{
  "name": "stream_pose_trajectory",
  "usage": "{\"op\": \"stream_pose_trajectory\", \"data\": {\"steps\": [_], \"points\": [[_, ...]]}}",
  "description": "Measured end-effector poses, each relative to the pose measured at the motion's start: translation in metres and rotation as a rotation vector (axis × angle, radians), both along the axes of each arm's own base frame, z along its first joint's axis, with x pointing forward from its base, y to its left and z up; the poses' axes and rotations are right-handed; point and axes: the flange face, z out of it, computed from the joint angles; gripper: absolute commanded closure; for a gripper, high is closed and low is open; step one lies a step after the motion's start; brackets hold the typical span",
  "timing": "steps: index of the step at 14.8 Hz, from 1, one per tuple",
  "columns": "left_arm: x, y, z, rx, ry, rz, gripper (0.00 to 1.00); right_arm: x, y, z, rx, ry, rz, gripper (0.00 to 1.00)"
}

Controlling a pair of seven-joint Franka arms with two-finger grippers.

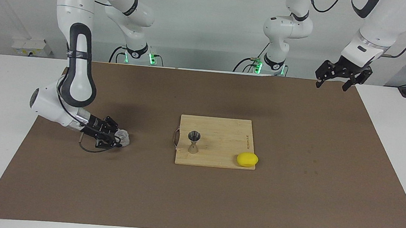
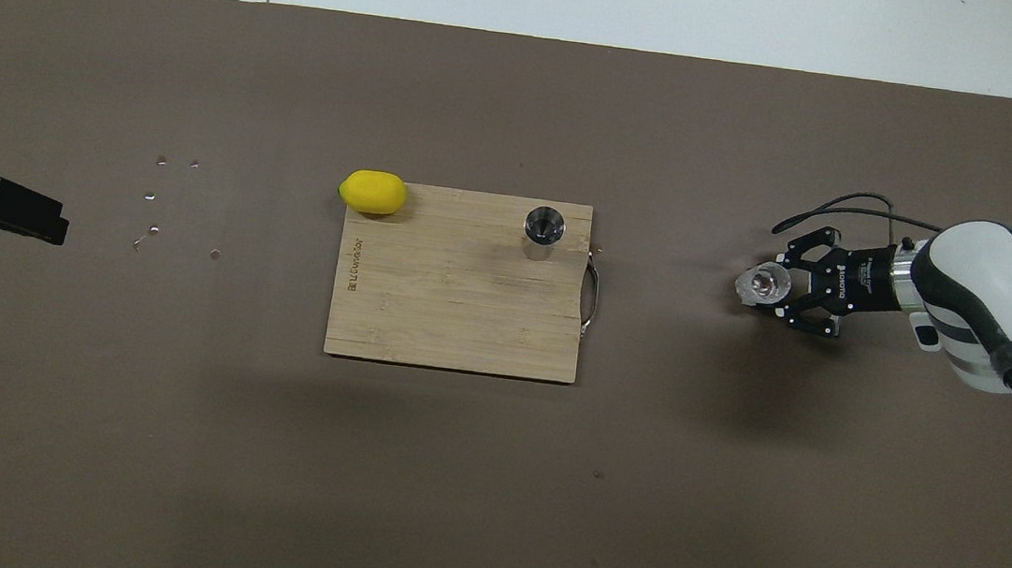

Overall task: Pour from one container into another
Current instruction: 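Open the right gripper and draw it back from the glass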

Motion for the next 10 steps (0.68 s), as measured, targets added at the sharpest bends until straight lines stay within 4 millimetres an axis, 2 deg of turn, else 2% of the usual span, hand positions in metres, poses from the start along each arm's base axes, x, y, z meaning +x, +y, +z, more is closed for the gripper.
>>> {"op": "stream_pose_trajectory", "data": {"steps": [4, 10], "points": [[0.0, 0.0, 0.0, 0.0, 0.0, 0.0, 0.0, 0.0, -0.002, 0.002, -0.017, -0.018, -0.011, 0.0], [0.0, 0.0, 0.0, 0.0, 0.0, 0.0, 0.0, -0.002, 0.003, 0.063, -0.132, -0.106, 0.093, 0.0]]}}
